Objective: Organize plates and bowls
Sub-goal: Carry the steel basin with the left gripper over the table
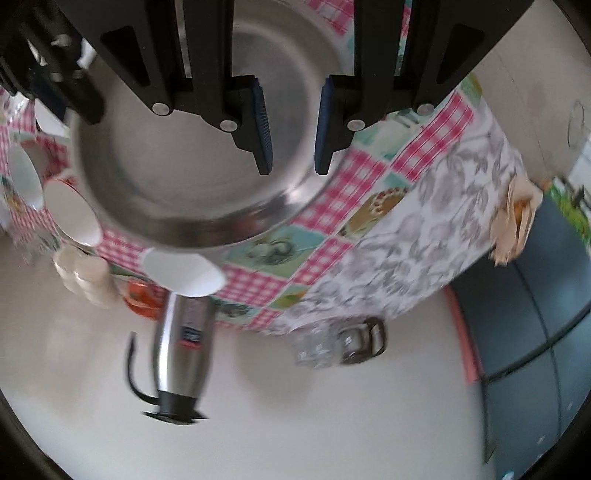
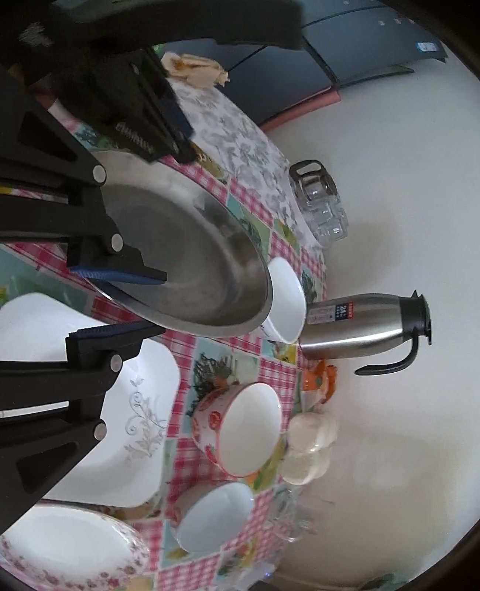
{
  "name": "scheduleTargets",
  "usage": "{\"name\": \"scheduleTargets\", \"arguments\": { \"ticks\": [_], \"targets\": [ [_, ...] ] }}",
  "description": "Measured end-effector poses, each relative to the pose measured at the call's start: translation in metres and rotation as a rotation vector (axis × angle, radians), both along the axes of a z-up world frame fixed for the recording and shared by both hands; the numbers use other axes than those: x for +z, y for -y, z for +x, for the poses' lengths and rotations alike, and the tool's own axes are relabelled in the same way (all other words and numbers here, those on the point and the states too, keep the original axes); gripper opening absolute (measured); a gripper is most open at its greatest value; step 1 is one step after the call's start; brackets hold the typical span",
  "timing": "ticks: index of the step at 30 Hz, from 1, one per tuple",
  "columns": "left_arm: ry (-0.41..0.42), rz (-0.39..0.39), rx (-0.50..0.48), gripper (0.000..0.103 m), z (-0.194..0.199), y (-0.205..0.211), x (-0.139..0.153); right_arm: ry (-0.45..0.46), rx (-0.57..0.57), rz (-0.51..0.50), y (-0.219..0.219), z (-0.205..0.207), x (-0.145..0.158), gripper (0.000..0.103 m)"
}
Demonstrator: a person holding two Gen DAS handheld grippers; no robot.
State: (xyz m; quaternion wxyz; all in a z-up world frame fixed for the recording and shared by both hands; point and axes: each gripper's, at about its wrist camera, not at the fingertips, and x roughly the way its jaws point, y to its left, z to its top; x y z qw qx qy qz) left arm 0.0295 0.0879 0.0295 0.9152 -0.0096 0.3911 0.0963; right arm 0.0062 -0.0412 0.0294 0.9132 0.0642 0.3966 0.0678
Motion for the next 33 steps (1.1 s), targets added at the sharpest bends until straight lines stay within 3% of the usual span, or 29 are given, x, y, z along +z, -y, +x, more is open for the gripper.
{"name": "scheduleTargets", "arguments": {
  "ticks": [2, 7, 8, 11, 12, 17, 19, 22, 24, 28, 33],
  "targets": [
    [-0.023, -0.037, -0.003, 0.025, 0.002, 0.001, -0.003, -0.009, -0.02, -0.019, 0.006, -0.002, -0.004, 0.021],
    [-0.081, -0.122, 0.105, 0.027, 0.008, -0.031, -0.014, -0.041, -0.053, 0.064, 0.028, -0.001, -0.008, 0.021],
    [-0.102, -0.155, 0.141, 0.032, 0.008, -0.042, -0.021, -0.041, -0.059, 0.078, 0.031, 0.0, -0.008, 0.021],
    [-0.13, -0.191, 0.237, 0.058, 0.01, -0.067, -0.034, -0.055, -0.06, 0.128, 0.031, 0.004, -0.011, 0.024],
    [-0.136, -0.194, 0.261, 0.059, 0.011, -0.073, -0.036, -0.06, -0.063, 0.132, 0.029, 0.006, -0.013, 0.024],
    [-0.211, -0.2, 0.324, 0.059, 0.016, -0.098, -0.061, -0.11, -0.097, 0.163, 0.028, 0.018, -0.03, 0.024],
    [-0.23, -0.237, 0.33, 0.058, 0.017, -0.106, -0.07, -0.119, -0.101, 0.171, 0.026, 0.021, -0.035, 0.024],
    [-0.235, -0.288, 0.322, 0.044, 0.017, -0.114, -0.076, -0.137, -0.098, 0.163, 0.02, 0.027, -0.043, 0.024],
    [-0.234, -0.276, 0.316, 0.036, 0.019, -0.115, -0.076, -0.155, -0.107, 0.166, 0.018, 0.031, -0.049, 0.024],
    [-0.231, -0.323, 0.324, 0.035, 0.02, -0.124, -0.079, -0.167, -0.1, 0.171, 0.013, 0.035, -0.057, 0.025],
    [-0.234, -0.298, 0.301, 0.035, 0.023, -0.12, -0.079, -0.208, -0.071, 0.163, -0.002, 0.042, -0.069, 0.025]
  ]
}}
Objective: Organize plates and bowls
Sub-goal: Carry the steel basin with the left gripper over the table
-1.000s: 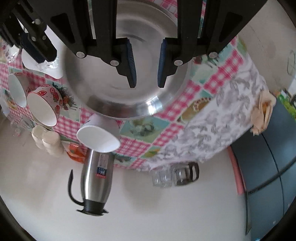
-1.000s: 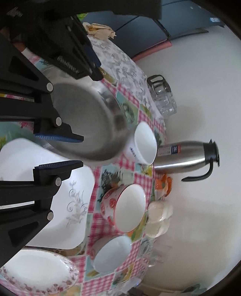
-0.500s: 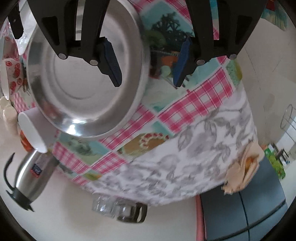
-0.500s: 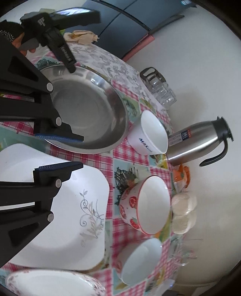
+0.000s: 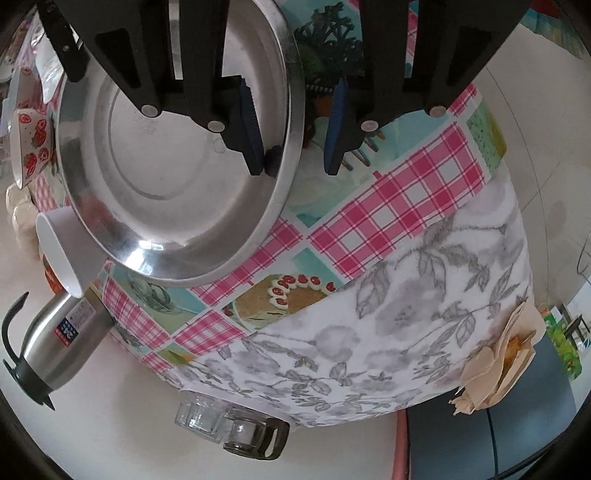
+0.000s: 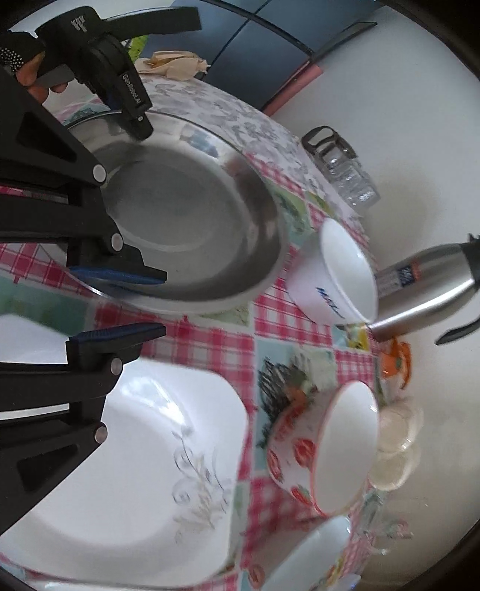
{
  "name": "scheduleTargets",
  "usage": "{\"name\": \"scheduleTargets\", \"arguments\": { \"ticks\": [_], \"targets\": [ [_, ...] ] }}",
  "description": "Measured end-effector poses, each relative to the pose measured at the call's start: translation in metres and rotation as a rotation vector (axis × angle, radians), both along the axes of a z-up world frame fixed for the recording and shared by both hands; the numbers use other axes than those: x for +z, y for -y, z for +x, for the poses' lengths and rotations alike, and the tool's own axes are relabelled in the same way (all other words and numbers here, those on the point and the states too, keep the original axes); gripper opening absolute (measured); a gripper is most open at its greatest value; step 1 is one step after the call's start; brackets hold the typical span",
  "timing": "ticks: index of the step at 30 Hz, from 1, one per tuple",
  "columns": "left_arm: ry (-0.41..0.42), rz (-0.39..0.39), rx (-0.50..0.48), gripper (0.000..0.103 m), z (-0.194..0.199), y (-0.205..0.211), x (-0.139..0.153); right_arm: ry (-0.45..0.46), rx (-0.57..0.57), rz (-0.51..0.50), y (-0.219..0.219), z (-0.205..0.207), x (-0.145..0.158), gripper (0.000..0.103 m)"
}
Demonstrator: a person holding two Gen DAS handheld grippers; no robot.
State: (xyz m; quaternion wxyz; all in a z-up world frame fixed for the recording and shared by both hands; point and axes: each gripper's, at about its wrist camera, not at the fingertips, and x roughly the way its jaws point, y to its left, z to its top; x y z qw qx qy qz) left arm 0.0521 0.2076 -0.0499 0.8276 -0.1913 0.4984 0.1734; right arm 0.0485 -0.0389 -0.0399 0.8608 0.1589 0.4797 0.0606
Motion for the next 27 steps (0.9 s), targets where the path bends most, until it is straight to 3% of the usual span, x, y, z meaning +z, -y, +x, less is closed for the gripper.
{"name": "scheduleTargets", "arguments": {
  "ticks": [3, 5, 10, 17, 27],
  "targets": [
    [-0.004, 0.023, -0.021, 0.034, 0.002, 0.003, 0.0, -0.016, 0.02, -0.005, -0.01, 0.002, -0.008, 0.024],
    [0.001, 0.019, -0.036, 0.027, 0.002, 0.004, 0.0, -0.012, 0.042, -0.036, -0.02, 0.002, -0.007, 0.025],
    [0.038, 0.002, -0.039, 0.02, -0.004, -0.001, 0.009, 0.055, 0.069, -0.099, -0.029, -0.003, 0.01, 0.022],
    [0.099, 0.019, -0.066, 0.02, -0.011, 0.012, 0.028, 0.137, 0.077, -0.156, -0.022, -0.016, 0.039, 0.023],
    [0.14, 0.017, -0.129, 0.02, -0.019, 0.046, 0.045, 0.181, 0.05, -0.168, 0.007, -0.033, 0.064, 0.024]
  ]
}}
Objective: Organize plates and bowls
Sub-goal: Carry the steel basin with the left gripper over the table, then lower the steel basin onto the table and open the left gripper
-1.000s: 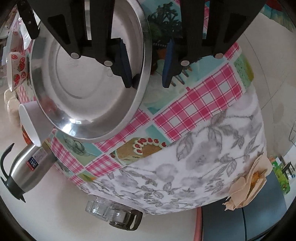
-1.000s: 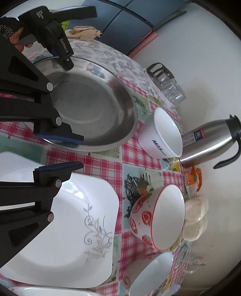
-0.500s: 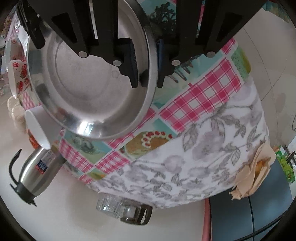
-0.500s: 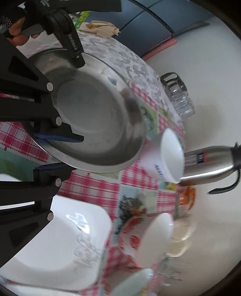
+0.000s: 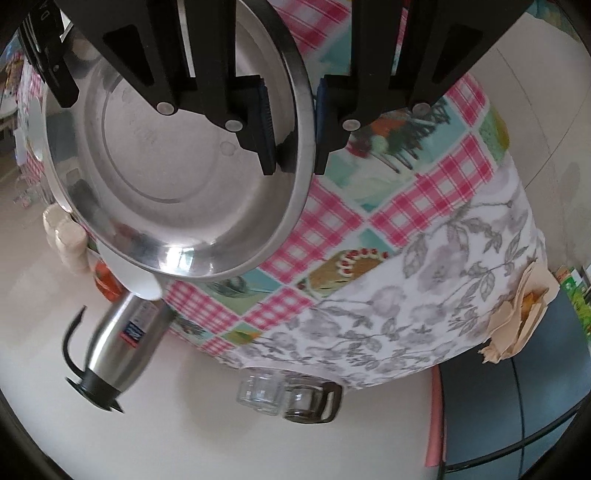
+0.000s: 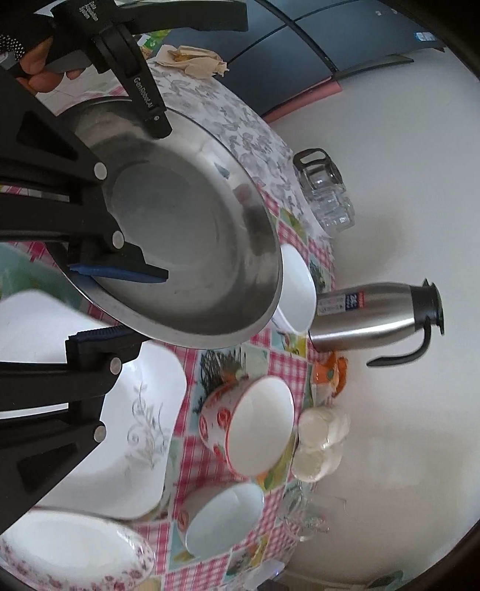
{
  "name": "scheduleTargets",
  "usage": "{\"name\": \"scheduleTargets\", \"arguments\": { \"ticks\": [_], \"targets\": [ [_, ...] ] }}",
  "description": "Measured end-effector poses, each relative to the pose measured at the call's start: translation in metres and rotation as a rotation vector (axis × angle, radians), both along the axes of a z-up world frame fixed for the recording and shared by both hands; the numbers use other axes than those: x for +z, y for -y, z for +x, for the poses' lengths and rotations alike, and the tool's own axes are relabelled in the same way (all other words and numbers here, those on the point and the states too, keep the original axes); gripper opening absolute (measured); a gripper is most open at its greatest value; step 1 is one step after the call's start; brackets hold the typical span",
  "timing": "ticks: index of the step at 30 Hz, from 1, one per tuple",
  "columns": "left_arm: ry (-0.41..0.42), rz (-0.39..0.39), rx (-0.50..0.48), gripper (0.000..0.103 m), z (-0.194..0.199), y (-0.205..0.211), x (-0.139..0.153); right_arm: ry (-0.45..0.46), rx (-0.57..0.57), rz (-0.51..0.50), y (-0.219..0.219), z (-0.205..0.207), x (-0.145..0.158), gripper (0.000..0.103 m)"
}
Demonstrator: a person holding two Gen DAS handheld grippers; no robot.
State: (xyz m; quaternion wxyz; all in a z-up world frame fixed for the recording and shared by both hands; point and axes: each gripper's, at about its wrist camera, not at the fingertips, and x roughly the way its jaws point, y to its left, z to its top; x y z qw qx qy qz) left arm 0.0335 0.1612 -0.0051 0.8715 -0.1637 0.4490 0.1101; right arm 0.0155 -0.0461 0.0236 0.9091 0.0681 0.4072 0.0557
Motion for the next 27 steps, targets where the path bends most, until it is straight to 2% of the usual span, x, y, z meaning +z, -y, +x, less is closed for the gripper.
{"name": "scheduleTargets", "arguments": {
  "ticks": [16, 27],
  "targets": [
    [0.01, -0.001, -0.21, 0.02, -0.022, 0.101, 0.017, -0.02, -0.104, -0.063, 0.094, -0.045, 0.007, 0.028],
    [-0.03, 0.003, -0.355, 0.02, -0.037, 0.153, 0.014, -0.063, -0.19, -0.07, 0.143, -0.077, 0.0, 0.029]
  ]
}}
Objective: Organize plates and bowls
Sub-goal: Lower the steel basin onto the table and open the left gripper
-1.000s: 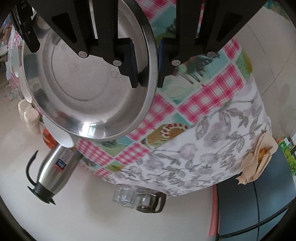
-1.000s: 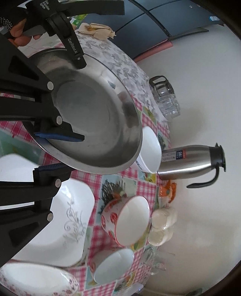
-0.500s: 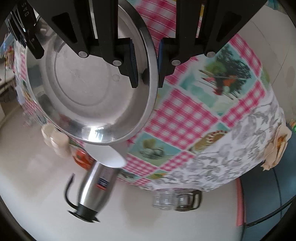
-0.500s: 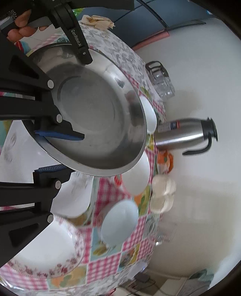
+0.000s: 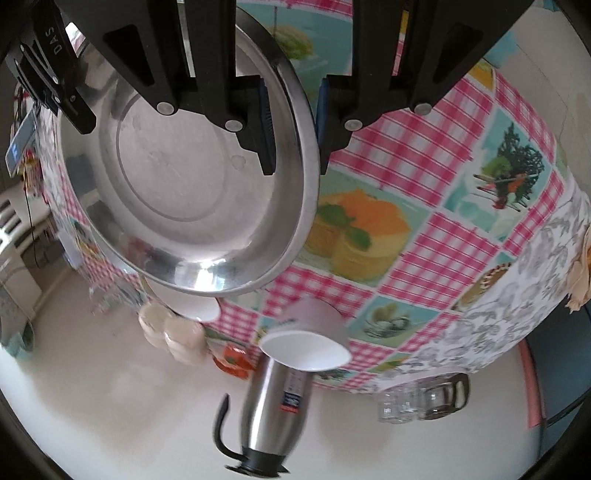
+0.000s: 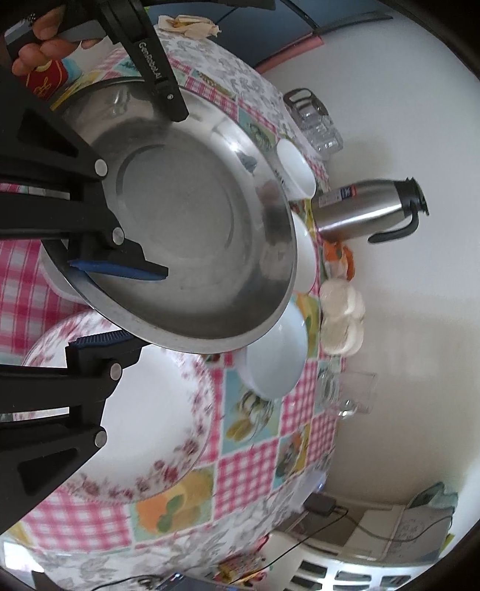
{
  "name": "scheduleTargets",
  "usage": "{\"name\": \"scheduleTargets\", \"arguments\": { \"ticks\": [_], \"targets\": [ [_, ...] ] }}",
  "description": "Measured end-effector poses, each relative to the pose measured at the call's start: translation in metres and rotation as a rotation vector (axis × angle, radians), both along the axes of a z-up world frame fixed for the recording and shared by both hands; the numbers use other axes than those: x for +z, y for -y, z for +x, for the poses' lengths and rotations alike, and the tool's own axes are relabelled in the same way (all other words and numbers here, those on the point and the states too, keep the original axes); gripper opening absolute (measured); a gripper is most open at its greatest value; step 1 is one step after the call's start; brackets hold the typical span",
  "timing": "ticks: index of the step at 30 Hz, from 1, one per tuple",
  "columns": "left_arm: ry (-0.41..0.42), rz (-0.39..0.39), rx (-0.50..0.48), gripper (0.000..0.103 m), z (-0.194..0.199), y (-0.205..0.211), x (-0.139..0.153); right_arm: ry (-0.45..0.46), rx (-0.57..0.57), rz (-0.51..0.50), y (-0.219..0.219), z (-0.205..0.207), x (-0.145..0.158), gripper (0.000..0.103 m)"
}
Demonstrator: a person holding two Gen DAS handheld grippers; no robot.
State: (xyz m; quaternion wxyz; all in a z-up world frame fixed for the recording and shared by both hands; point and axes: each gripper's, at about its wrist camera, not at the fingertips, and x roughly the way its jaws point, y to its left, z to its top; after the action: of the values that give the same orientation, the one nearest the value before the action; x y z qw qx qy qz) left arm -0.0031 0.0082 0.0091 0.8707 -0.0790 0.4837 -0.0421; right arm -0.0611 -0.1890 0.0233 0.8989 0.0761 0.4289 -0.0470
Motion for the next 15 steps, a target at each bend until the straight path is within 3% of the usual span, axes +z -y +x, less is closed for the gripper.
{"name": "scheduleTargets", "arguments": {
  "ticks": [7, 15],
  "targets": [
    [-0.03, 0.04, -0.04, 0.02, 0.0, 0.011, -0.006, -0.055, -0.013, -0.023, 0.006, -0.004, -0.014, 0.032],
    [-0.127, 0.041, -0.013, 0.02, 0.006, 0.004, -0.024, -0.158, 0.041, -0.086, -0.008, 0.002, -0.037, 0.032]
  ]
}}
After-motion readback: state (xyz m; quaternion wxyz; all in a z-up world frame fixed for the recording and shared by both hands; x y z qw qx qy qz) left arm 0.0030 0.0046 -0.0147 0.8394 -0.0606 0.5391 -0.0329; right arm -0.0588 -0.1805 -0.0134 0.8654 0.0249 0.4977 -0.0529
